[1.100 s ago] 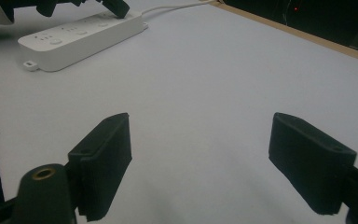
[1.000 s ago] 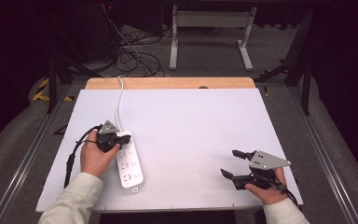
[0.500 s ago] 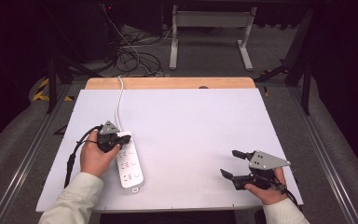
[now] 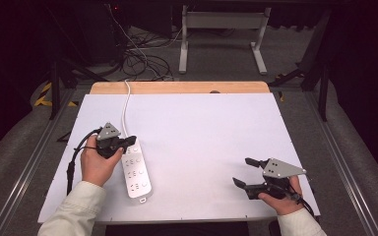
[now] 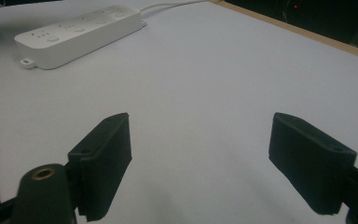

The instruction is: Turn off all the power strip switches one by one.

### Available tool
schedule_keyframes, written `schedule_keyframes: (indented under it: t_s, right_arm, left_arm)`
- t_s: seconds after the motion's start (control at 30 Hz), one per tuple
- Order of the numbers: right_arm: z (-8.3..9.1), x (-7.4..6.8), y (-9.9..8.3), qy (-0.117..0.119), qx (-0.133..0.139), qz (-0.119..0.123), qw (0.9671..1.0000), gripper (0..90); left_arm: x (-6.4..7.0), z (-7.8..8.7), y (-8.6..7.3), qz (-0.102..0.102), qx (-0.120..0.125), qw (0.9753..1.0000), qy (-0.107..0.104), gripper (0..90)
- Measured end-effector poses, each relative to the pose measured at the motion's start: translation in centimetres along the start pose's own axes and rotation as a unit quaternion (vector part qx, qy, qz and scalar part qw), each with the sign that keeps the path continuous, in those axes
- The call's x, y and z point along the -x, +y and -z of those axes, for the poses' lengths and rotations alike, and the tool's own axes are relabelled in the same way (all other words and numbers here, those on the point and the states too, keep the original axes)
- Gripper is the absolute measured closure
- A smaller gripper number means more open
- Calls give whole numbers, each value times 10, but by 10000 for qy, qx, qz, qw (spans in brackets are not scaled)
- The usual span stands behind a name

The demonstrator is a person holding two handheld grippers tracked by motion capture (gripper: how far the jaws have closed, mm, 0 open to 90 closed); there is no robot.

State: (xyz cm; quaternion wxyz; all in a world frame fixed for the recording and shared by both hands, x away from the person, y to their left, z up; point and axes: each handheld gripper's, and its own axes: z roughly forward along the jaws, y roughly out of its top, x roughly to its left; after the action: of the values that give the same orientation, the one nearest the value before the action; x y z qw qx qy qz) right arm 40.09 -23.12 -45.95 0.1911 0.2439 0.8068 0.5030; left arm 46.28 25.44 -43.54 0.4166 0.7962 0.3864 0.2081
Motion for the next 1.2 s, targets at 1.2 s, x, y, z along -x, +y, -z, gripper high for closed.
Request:
schedule_keyframes:
  t_s: [1.2]
  right_arm:
    - [2,-3,1,46,62,36,10000,216]
  left_arm:
    - [32,7,-20,-318,-230,9986,-354,900]
